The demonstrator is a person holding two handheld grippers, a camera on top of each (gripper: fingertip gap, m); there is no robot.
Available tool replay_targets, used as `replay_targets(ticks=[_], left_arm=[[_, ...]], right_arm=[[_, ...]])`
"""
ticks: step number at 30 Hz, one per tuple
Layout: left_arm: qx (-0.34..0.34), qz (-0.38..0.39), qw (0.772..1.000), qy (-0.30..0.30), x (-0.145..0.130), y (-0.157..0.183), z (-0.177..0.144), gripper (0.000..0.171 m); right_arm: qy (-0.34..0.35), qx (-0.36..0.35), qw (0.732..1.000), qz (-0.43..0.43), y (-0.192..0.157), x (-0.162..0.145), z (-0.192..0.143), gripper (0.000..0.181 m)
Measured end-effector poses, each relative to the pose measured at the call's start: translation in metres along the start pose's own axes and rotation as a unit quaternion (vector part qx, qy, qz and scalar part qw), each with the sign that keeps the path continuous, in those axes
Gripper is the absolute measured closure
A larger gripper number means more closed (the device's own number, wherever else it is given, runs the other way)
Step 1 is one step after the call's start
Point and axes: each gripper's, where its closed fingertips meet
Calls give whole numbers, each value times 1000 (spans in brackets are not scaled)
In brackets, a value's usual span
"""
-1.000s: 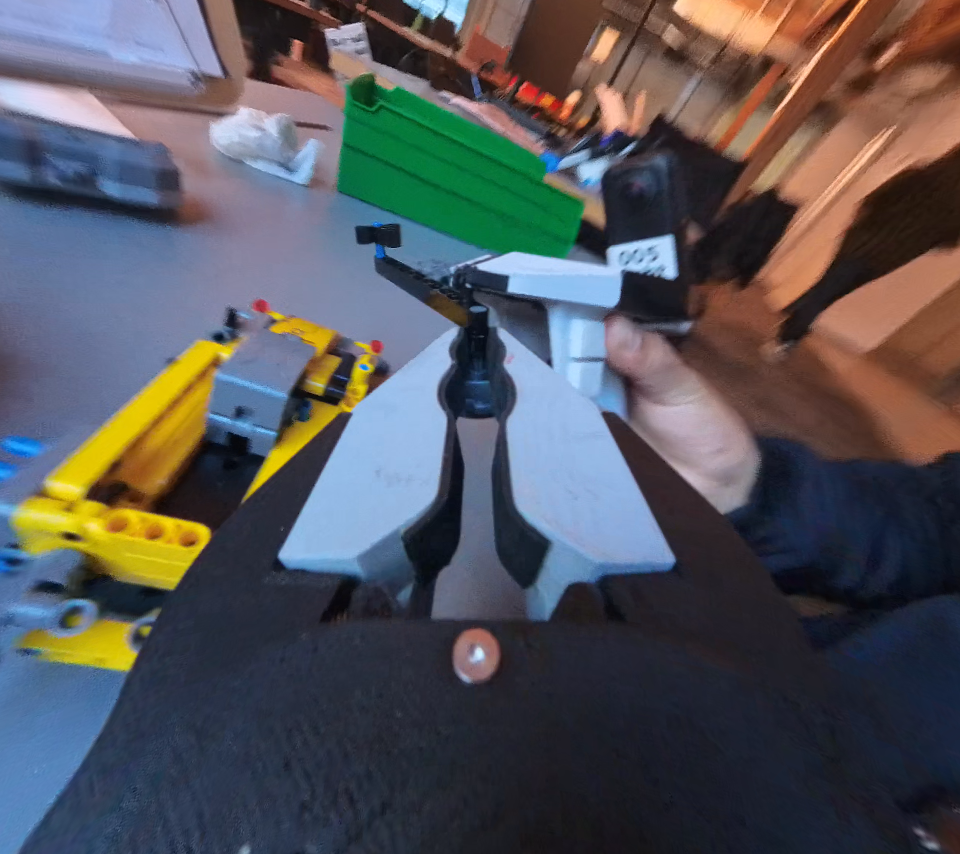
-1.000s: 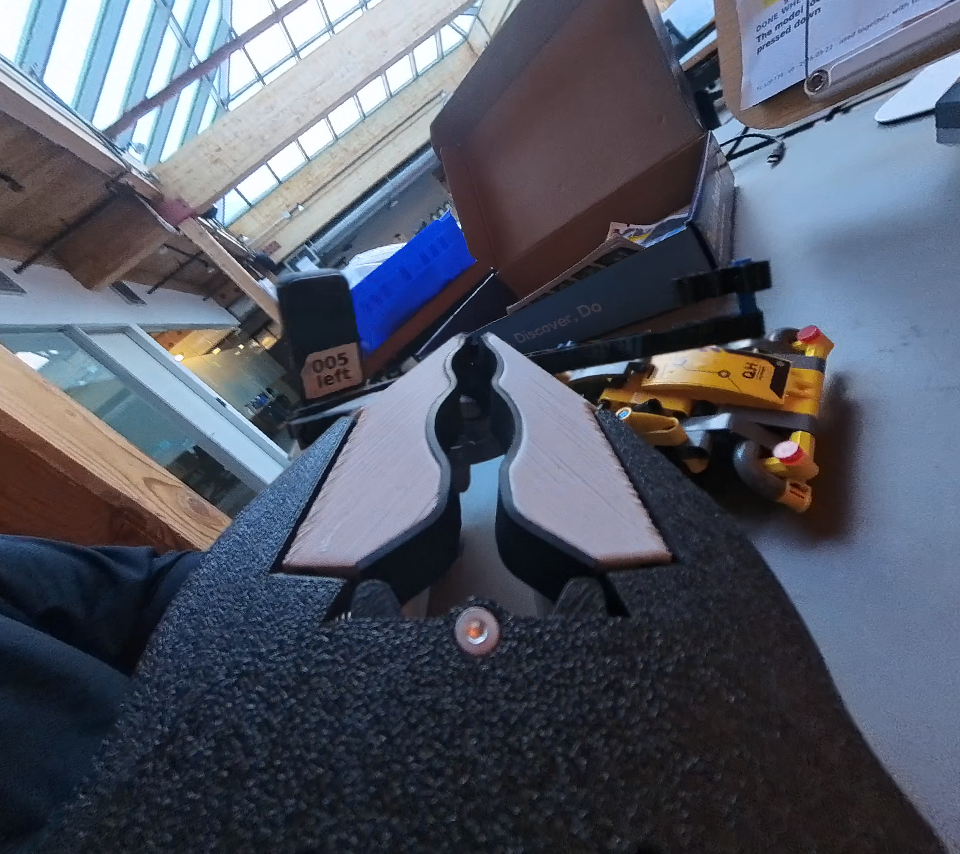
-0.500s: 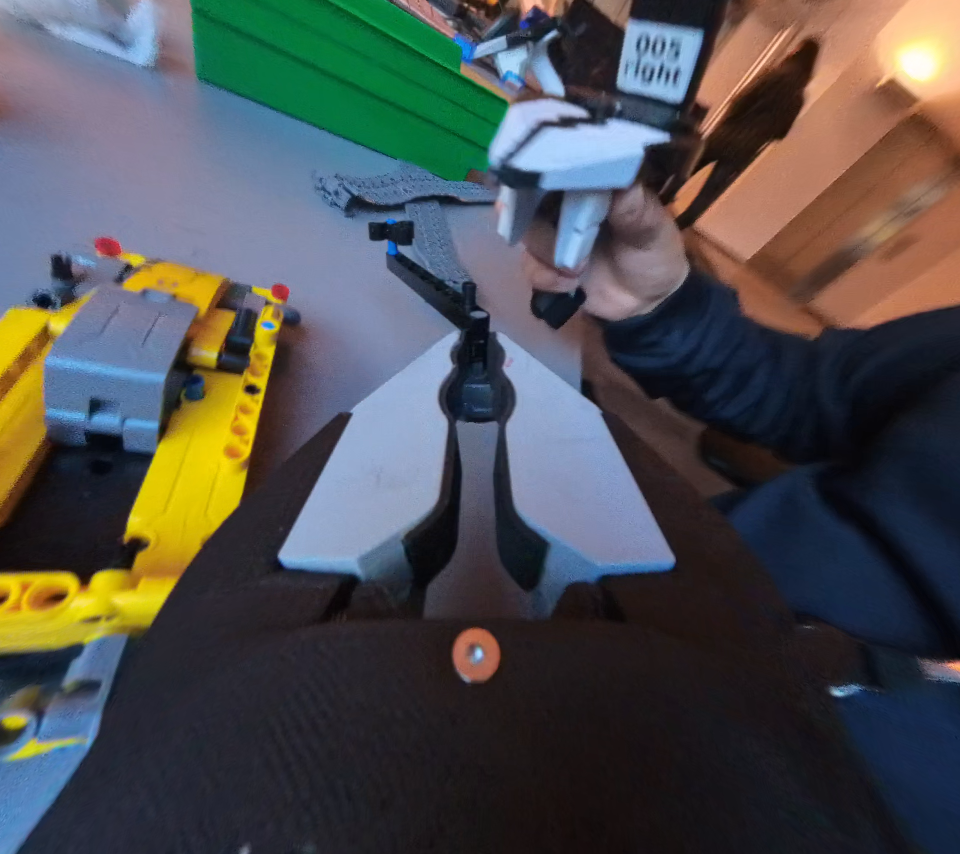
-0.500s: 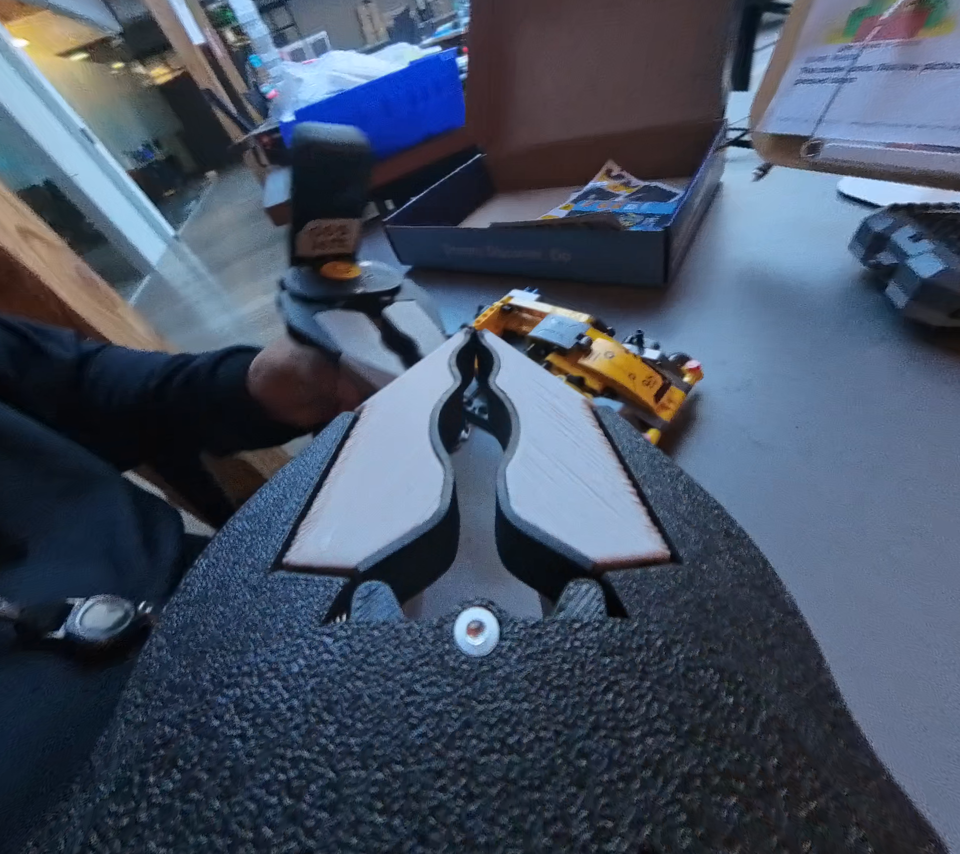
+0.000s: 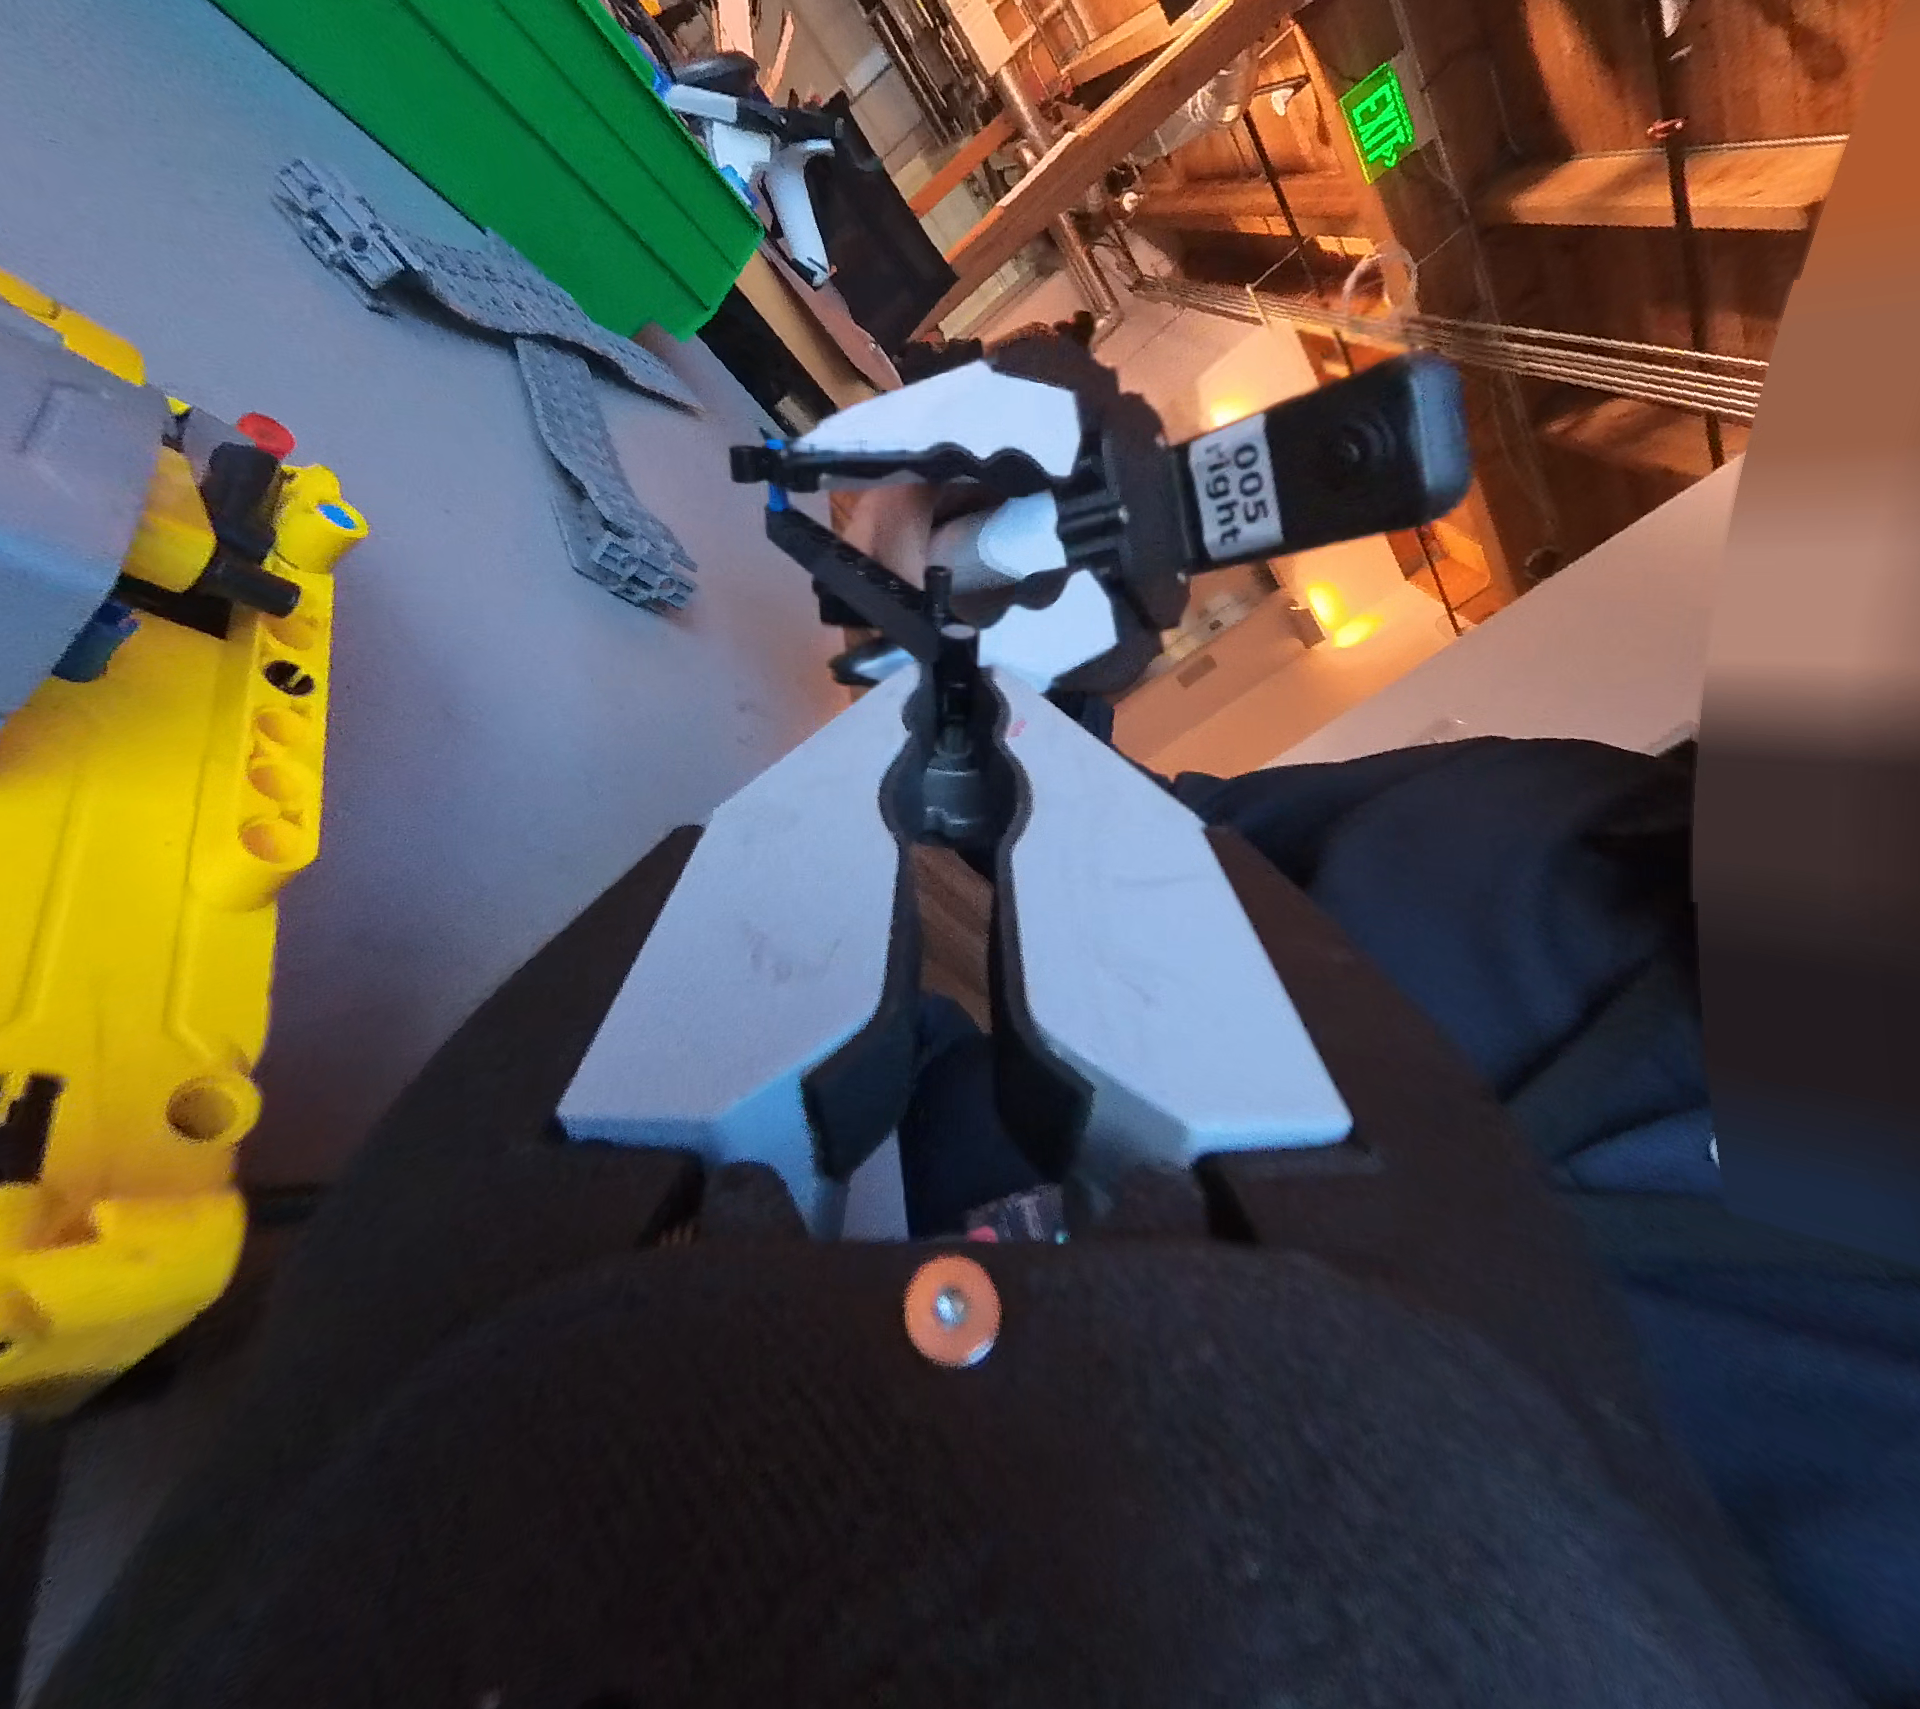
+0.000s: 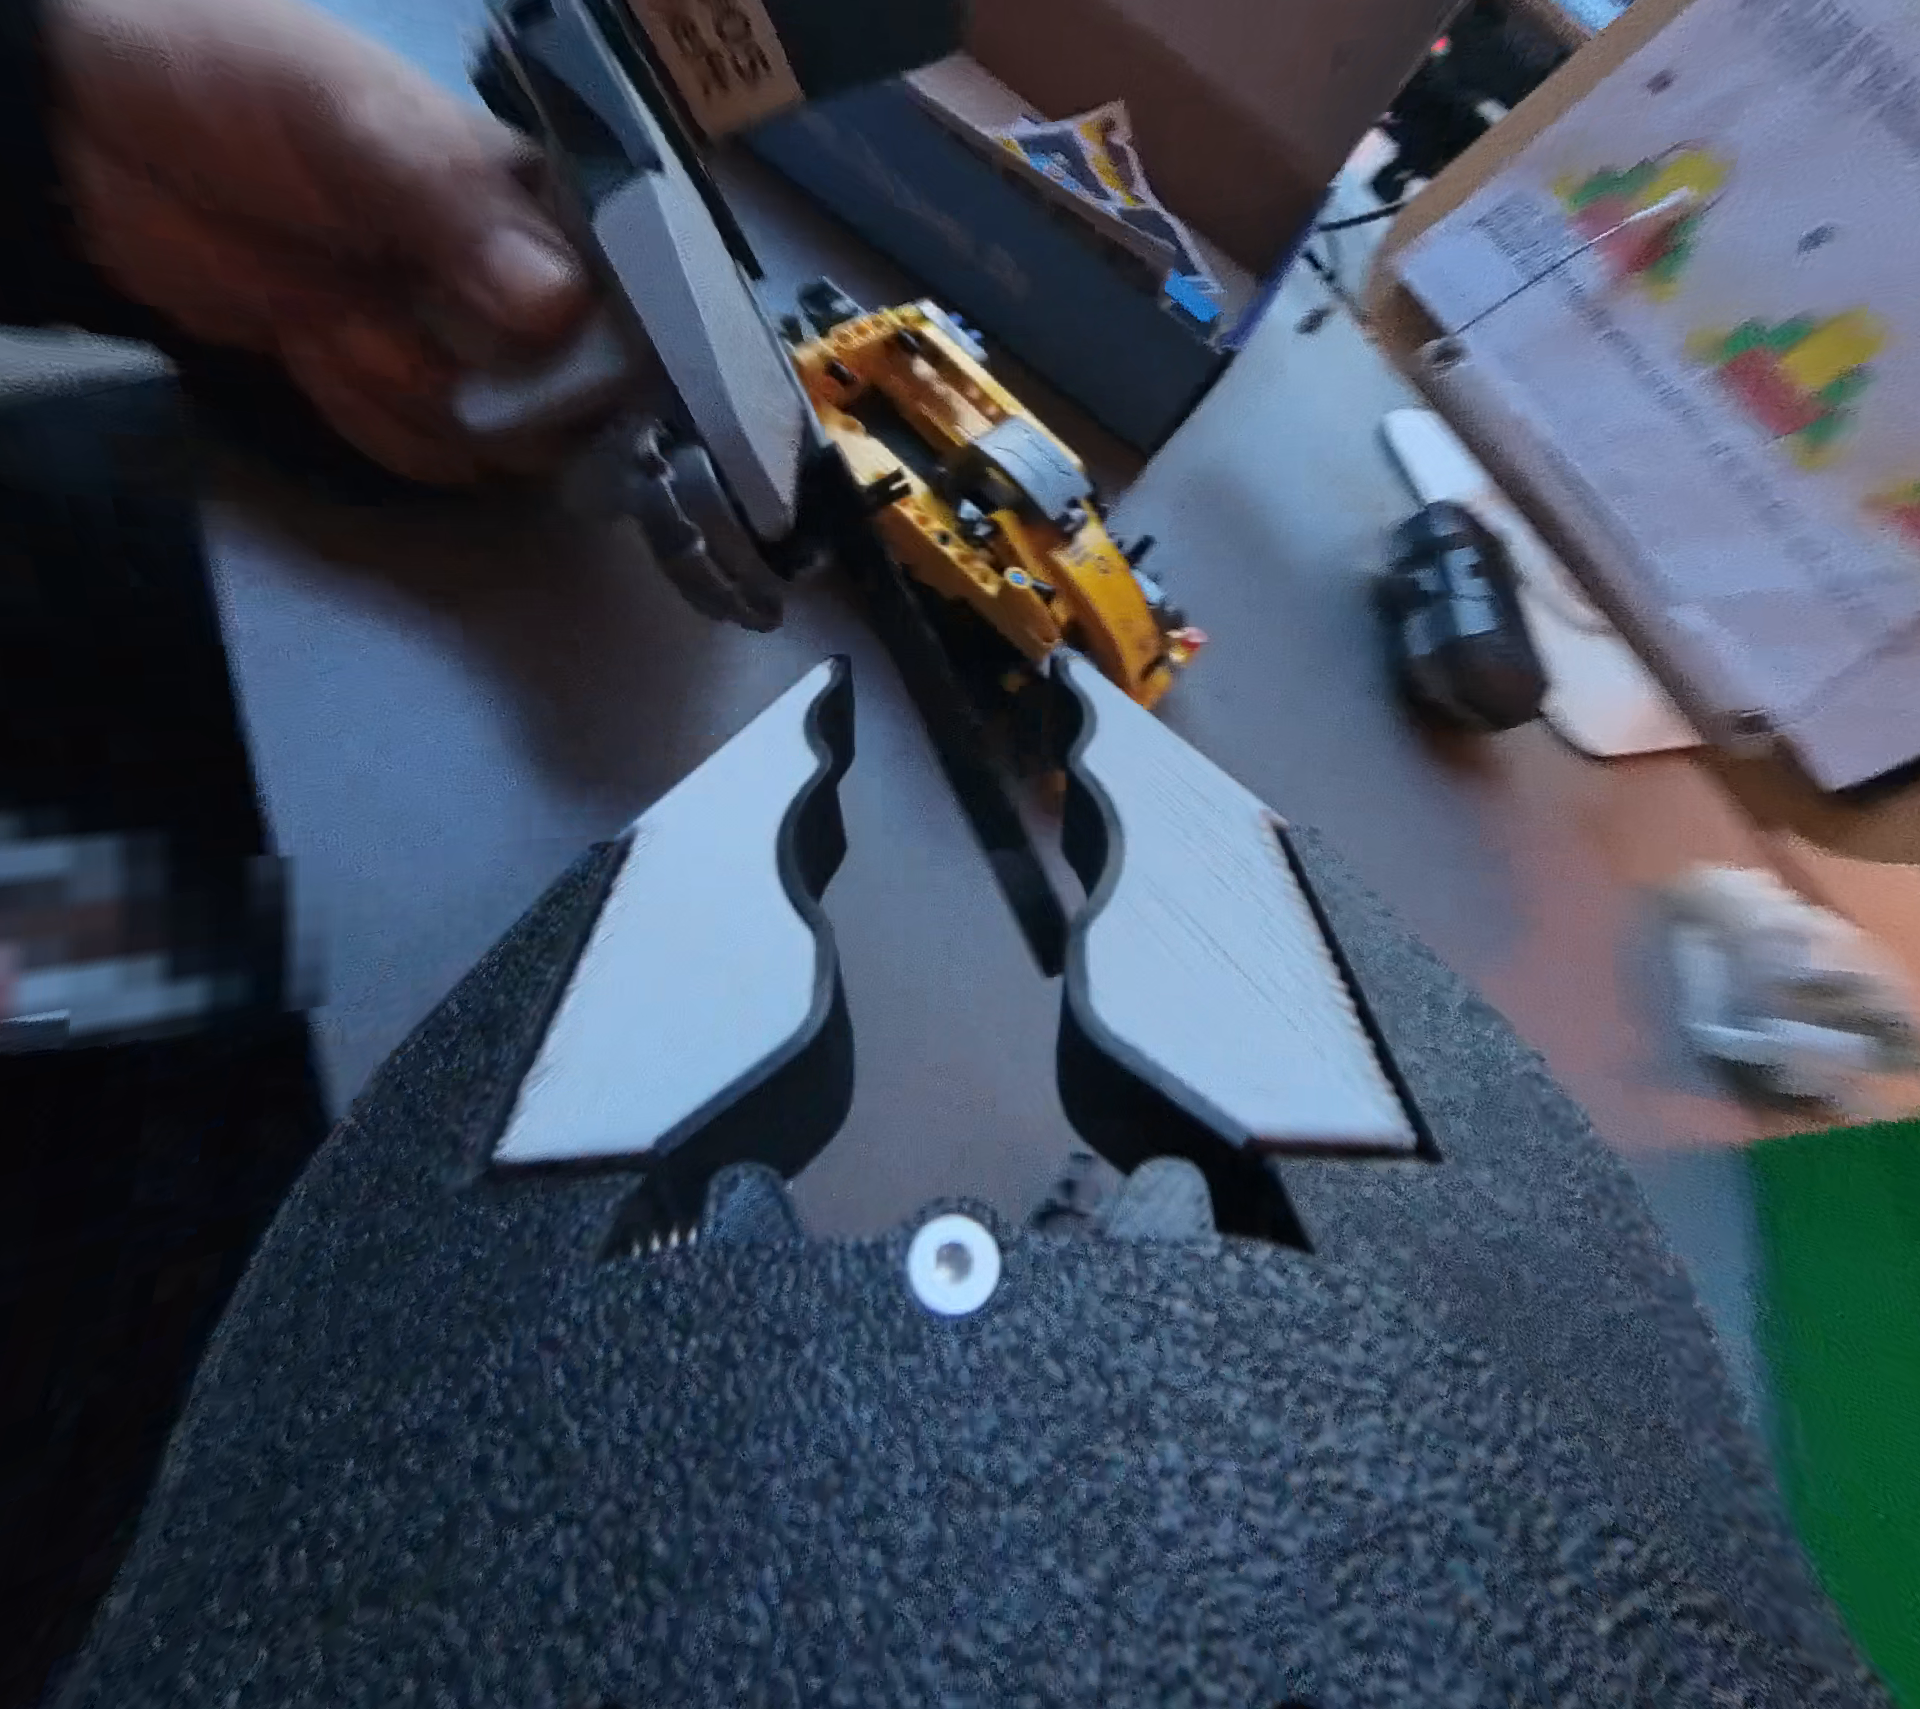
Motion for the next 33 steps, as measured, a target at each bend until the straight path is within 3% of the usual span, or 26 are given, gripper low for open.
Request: replay_targets(ticks=[4, 6, 8, 13, 14, 18, 21, 23, 29, 33], left_arm=[[-4, -13, 1000, -12, -4, -1, 4, 166], [10, -15, 1000, -10, -4, -5, 4, 166], [29, -14, 999, -4, -2, -9, 1, 167], [129, 53, 985, -102, -15, -18, -8, 162], [163, 65, 978, -114, -13, -22, -13, 136], [214, 161, 959, -95, 7, -10, -34, 126], [260, 256, 920, -140, 0, -10, -34, 111], [287, 327, 884, -169, -7, -9, -28, 111], [385, 497, 728, -274, -35, -34, -20, 141], [406, 539, 671, -308, -44, -43, -19, 157]], right_arm=[[-21, -29, 996, -81, -9, 3, 11, 152], [-29, -42, 994, -99, -11, 2, 17, 178], [-33, -65, 992, -105, -9, 1, 21, 178], [-39, -68, 992, -102, -19, -4, 31, 177], [-47, -71, 991, -99, -19, -6, 33, 178], [-60, -63, 995, -45, -12, -16, 38, 178], [-45, -41, 998, -17, -15, -15, 37, 178], [-45, -28, 999, -9, -18, -15, 37, 178], [-58, 8, 998, -20, -31, -19, 38, 178], [-75, 30, 996, -40, -40, -26, 42, 178]])
Point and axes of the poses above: each gripper's, where its closed fingertips meet, z out along the fingers, x out of its top, y = z × x across the jaws, and after that the axes turned 10 degrees about -y, right-handed
